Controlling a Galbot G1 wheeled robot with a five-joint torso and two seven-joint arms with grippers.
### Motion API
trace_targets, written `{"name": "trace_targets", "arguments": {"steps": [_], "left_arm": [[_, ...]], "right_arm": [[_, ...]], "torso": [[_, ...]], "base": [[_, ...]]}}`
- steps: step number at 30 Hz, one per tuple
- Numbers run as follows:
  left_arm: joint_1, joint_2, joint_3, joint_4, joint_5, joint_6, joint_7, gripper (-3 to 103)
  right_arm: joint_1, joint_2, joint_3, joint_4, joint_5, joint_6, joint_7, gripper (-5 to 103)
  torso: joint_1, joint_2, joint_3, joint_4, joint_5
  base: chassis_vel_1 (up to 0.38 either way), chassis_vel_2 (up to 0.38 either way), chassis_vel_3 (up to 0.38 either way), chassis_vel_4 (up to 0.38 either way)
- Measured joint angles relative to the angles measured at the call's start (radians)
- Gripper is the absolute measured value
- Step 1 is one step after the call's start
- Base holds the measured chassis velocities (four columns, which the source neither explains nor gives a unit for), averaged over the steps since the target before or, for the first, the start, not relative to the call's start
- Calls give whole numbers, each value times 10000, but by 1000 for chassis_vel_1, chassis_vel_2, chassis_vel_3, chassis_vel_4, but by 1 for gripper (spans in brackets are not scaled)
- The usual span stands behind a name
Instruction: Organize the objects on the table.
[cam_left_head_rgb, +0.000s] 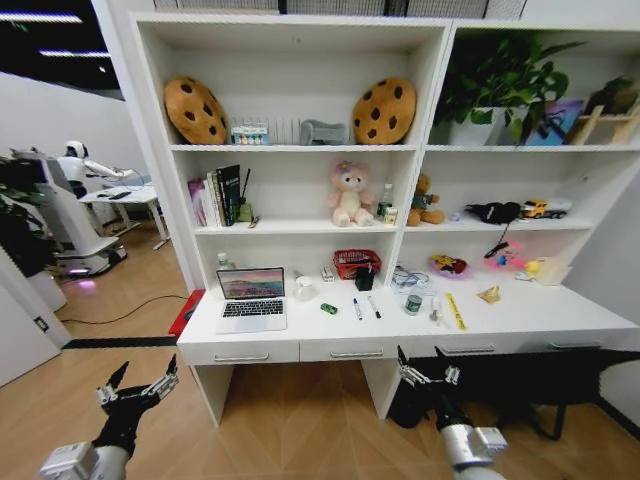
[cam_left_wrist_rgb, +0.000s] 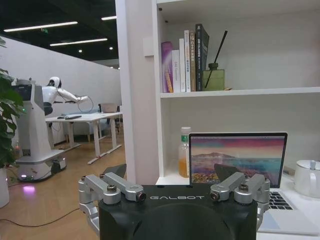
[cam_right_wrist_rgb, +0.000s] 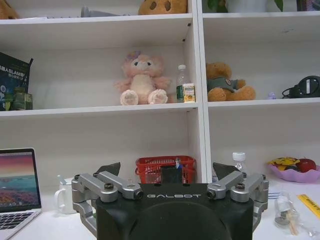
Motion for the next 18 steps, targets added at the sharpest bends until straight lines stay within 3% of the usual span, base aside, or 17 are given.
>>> {"name": "trace_targets", "arguments": {"steps": [18], "left_arm": [[55,-9,80,-63,88,-4,5,99]], "right_arm": [[-70,45,-74,26,-492,298,-323,100]], "torso": [[-3,1,-3,1,3]], "base": [[-202,200,207,-199]]}}
